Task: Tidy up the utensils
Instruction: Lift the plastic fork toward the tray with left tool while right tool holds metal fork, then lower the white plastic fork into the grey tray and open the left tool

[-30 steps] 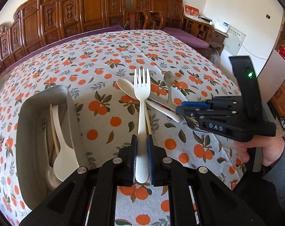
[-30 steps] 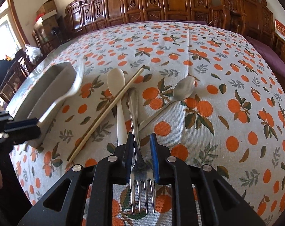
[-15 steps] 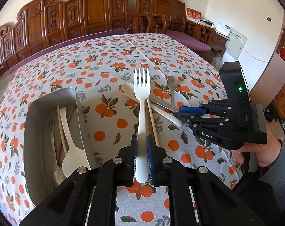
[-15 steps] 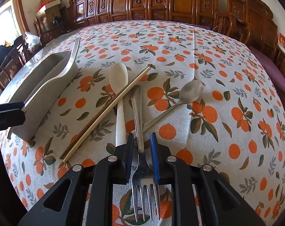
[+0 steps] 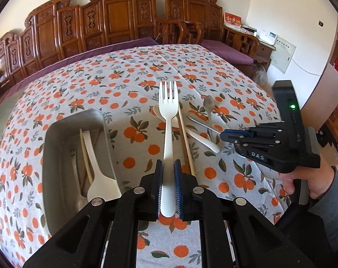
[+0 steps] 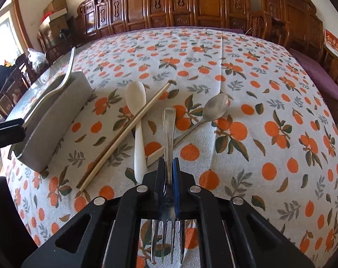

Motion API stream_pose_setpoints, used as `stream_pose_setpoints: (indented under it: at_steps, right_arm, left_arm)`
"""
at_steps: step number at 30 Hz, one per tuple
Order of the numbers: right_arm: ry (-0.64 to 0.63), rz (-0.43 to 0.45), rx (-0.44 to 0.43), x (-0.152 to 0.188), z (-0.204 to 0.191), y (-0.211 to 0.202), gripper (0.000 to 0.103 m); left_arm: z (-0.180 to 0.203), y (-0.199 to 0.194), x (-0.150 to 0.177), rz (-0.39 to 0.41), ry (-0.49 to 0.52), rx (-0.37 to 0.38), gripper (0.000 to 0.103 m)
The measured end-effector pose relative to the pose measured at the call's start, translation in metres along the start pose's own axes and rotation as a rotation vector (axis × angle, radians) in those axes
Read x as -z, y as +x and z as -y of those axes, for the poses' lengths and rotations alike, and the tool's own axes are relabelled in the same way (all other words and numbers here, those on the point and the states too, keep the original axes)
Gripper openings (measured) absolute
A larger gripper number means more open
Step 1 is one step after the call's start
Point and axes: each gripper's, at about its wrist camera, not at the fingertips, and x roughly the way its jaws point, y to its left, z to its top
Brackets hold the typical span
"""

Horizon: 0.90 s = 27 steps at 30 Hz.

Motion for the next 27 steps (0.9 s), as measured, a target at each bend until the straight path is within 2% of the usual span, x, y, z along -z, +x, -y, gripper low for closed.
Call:
stream_pose_setpoints:
  at_steps: [15, 27]
  right_arm:
    - [-0.061, 0.073, -0.078, -0.003, -0.043, -0.028, 0.008]
    - [-0.066, 0.085, -0.089, -0.005, -0.05, -0.031, 0.008]
  left_arm:
    - [-0.046, -0.016, 0.005, 0.0, -0.053, -0.088, 0.009]
    - [-0.092, 0.001, 0.019, -0.063, -0.118, -0.158, 0.009]
